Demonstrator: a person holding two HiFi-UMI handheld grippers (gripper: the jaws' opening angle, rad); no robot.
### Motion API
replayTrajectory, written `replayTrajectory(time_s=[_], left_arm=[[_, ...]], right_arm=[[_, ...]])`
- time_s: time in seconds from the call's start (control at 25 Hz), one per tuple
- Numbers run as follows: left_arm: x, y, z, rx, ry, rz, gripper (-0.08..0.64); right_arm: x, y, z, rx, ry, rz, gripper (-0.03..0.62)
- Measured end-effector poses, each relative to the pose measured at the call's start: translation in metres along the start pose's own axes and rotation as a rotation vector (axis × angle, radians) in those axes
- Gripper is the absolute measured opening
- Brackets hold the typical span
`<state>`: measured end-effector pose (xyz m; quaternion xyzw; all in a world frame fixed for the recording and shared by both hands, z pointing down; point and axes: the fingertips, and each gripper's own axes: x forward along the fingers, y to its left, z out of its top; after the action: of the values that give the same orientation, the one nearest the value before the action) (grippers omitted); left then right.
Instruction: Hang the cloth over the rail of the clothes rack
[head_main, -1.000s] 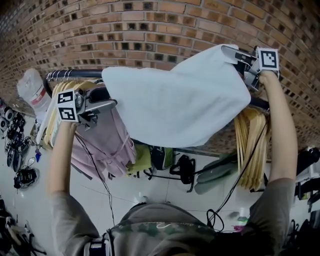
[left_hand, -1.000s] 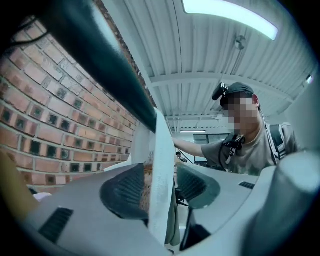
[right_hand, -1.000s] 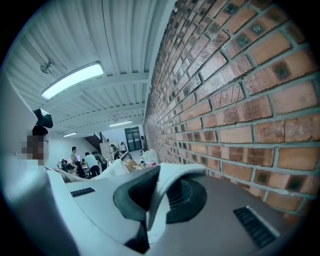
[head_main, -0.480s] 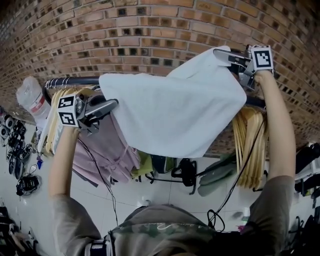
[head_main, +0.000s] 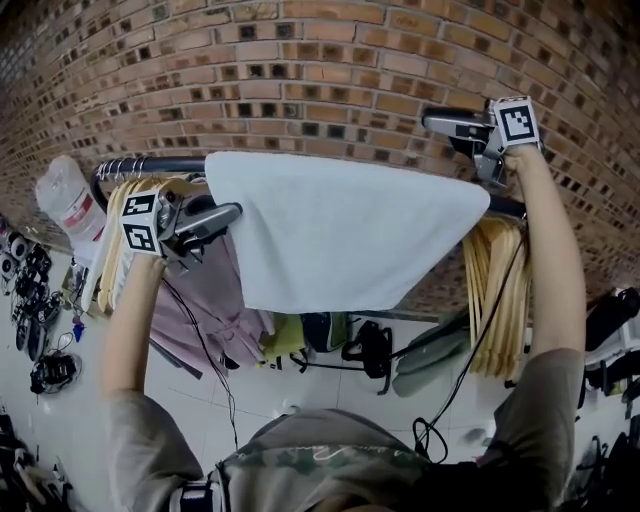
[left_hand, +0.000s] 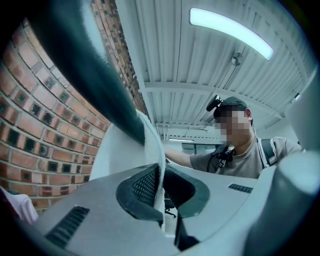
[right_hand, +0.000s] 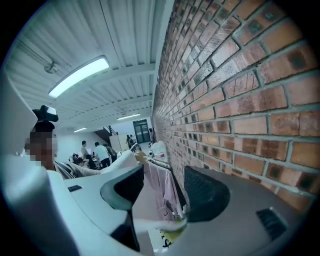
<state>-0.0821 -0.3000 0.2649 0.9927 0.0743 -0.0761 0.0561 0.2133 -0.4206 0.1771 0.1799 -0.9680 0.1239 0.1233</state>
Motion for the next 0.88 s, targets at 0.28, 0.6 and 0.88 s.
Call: replayTrajectory(time_s=[0.28, 0.6, 0.88], left_arm=[[0.002, -0.003, 0.002, 0.010, -0.008, 0.012, 0.018], [-0.001, -0.006, 0.005, -0.049, -0.066, -0.012, 0.018], [-0.002, -0.004, 0.003, -0.036, -0.051, 0.007, 0.018]], right_arm=[[0.004, 0.012, 0.006, -0.063, 0.009, 0.024, 0.233], [-0.009, 0.018, 0.019, -0.189, -0.042, -0.025, 0.233], [-0.029, 0.054, 0.074, -0.311, -0.158, -0.077, 0.232]])
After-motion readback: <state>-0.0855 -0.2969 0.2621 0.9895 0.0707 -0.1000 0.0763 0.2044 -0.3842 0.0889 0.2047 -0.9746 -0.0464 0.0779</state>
